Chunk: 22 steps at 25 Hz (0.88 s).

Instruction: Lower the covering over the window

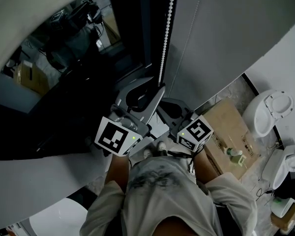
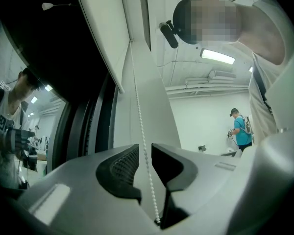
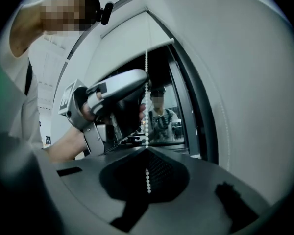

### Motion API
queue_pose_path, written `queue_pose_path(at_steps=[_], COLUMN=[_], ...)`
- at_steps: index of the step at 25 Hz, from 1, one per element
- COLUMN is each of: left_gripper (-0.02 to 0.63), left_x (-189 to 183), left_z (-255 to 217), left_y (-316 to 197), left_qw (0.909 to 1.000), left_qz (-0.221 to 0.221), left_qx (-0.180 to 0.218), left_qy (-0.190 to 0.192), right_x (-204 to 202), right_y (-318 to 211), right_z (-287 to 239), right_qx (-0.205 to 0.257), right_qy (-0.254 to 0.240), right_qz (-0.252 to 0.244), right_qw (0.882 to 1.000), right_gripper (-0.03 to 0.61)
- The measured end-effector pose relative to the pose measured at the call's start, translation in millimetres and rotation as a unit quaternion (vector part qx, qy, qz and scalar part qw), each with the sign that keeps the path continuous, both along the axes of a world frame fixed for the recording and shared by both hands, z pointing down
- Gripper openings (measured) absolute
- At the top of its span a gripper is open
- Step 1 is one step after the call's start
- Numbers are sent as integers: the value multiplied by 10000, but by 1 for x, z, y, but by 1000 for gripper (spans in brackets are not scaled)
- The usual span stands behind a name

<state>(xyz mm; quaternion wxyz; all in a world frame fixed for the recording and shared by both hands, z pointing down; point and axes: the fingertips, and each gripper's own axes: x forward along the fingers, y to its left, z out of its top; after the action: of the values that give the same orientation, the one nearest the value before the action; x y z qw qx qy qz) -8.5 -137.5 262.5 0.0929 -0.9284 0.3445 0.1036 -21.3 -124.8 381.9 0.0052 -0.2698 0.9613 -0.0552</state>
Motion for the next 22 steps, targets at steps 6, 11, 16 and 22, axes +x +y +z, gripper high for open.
queue_pose_path(at_steps=[6, 11, 16, 22], left_gripper=[23, 17, 15, 14], left_x=[1, 1, -3, -7], left_z=[0, 0, 1, 3], left_y=[1, 1, 0, 3], left_qw=[10000, 10000, 9999, 9998], left_qz=[-51, -75, -136, -170], left_qx=[40, 54, 28, -6], left_qy=[20, 6, 28, 93], right_x=[0, 0, -1, 5], right_y=[3, 3, 6, 10], right_z=[23, 23, 26, 11], right_qx=[-180, -170, -79, 110], right_qy=[94, 121, 337, 317], right_qz=[25, 49, 78, 108], right_qw=[9998, 9998, 9994, 9994], right_gripper=[17, 17, 18, 89])
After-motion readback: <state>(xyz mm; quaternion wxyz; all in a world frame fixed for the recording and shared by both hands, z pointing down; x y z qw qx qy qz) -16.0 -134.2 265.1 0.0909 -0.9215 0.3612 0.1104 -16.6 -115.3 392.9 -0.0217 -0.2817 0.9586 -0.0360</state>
